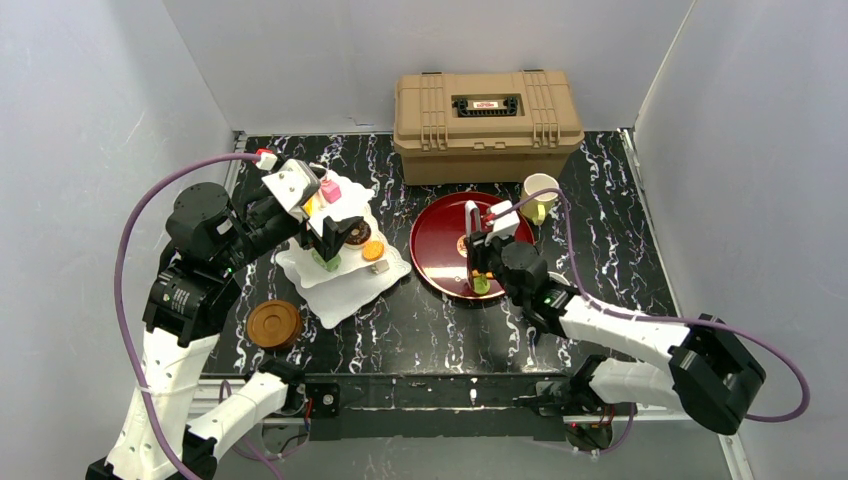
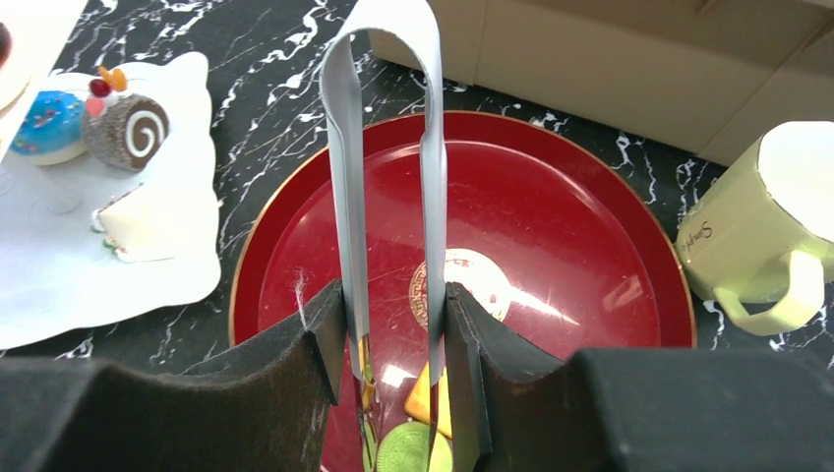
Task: Serve the afternoon tea
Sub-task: Adjust the dessert on the tray.
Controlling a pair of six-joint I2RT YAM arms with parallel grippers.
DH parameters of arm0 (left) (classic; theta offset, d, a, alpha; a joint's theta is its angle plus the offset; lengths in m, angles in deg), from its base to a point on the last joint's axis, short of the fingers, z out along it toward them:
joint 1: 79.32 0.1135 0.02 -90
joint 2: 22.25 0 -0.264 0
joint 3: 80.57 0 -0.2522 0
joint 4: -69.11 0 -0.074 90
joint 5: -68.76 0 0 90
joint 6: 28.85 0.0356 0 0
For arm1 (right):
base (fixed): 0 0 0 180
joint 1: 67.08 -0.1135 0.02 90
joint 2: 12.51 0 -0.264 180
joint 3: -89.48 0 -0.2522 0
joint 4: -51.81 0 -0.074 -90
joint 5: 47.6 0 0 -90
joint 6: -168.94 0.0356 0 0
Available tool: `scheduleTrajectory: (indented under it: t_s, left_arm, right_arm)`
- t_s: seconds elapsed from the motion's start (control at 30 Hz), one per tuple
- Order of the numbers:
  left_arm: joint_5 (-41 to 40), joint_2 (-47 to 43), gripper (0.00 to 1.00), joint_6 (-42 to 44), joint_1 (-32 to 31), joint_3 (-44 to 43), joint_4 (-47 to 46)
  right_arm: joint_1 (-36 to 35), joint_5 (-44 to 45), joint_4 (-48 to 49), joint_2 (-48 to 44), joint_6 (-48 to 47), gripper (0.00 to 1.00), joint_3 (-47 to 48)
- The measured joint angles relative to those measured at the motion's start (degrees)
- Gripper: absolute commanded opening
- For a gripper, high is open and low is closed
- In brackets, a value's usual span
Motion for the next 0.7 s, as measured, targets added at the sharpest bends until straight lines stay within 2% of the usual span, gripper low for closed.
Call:
scheduleTrajectory:
  t_s: [0.27, 0.47, 0.7]
  left_arm:
    - [0.0, 0.0, 0.99, 0.0, 0.0, 0.0, 0.0]
    - [0.0, 0.0, 0.99, 0.0, 0.0, 0.0, 0.0]
    - [0.0, -0.1, 0.99, 0.0, 0.0, 0.1, 0.0]
  right_arm:
    - [2.6, 0.5, 3.2, 5.0, -2.3, 0.03, 1.8]
    - [3.5, 0.5, 2.7, 4.6, -2.6, 0.15, 2.6]
    - [3.5, 0.7, 1.7, -1.0, -1.3, 0.29, 2.2]
